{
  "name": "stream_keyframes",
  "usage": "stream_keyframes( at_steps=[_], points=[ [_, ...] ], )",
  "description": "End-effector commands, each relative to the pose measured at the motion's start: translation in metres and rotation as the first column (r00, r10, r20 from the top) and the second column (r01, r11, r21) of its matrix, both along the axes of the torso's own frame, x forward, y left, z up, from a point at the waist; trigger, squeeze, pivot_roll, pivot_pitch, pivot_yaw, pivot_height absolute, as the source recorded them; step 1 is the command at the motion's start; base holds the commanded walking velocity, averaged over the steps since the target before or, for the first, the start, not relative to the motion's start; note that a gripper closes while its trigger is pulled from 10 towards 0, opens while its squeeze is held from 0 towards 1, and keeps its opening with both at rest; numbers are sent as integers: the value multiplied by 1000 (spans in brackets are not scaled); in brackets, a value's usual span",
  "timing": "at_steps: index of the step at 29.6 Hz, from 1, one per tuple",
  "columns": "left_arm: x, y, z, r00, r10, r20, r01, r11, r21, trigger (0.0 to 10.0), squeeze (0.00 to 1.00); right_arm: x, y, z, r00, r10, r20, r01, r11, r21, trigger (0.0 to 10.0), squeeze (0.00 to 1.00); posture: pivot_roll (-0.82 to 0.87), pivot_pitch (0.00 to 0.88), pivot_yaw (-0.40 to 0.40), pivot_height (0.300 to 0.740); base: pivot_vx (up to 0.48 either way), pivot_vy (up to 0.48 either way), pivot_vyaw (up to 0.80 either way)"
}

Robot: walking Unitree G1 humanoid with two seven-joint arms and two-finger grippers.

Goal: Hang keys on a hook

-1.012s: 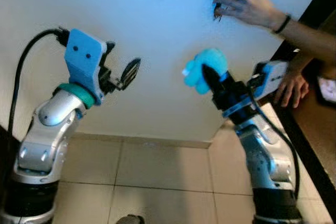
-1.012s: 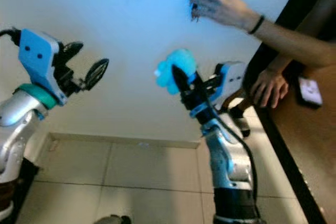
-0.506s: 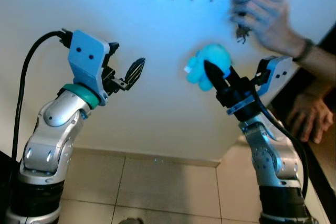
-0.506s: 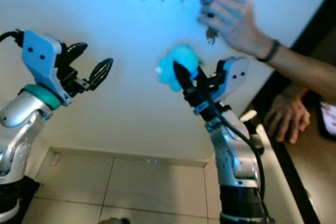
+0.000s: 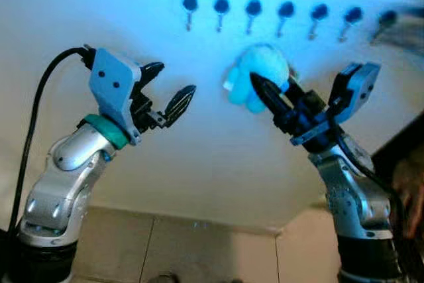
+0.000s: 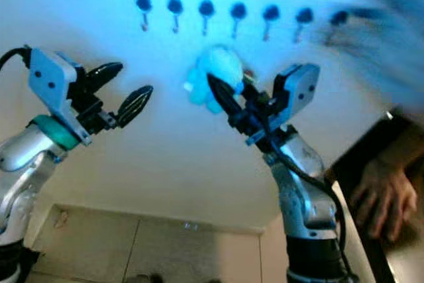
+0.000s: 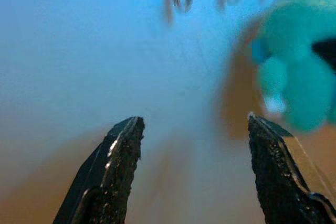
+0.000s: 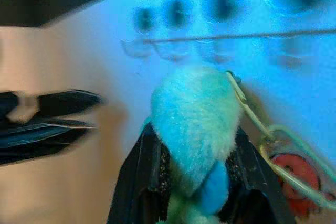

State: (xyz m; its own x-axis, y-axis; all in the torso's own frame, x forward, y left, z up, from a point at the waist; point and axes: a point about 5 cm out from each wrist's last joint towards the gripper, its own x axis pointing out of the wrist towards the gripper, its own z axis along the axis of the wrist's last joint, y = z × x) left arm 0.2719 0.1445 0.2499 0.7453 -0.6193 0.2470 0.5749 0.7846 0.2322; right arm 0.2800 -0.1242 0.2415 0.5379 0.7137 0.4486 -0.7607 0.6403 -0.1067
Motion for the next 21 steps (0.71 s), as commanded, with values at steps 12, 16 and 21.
stream_keyframes(
  at_steps=[12,16,21],
  points=[
    [-37,-17,-7,903,-418,-103,413,908,-66,10000,0,-23,4,-1,981,194,-11,-194,976,-100,10000,0,24,27,57,740,0,0,0],
    [-34,-20,3,898,-436,-61,427,896,-126,10000,0,-14,10,13,991,120,65,-116,991,-63,10000,0,19,27,61,740,0,0,0],
    [-33,-20,9,895,-444,-43,433,888,-155,10000,0,-5,19,25,991,75,110,-74,997,-13,10000,0,20,36,64,740,0,0,0]
  ],
)
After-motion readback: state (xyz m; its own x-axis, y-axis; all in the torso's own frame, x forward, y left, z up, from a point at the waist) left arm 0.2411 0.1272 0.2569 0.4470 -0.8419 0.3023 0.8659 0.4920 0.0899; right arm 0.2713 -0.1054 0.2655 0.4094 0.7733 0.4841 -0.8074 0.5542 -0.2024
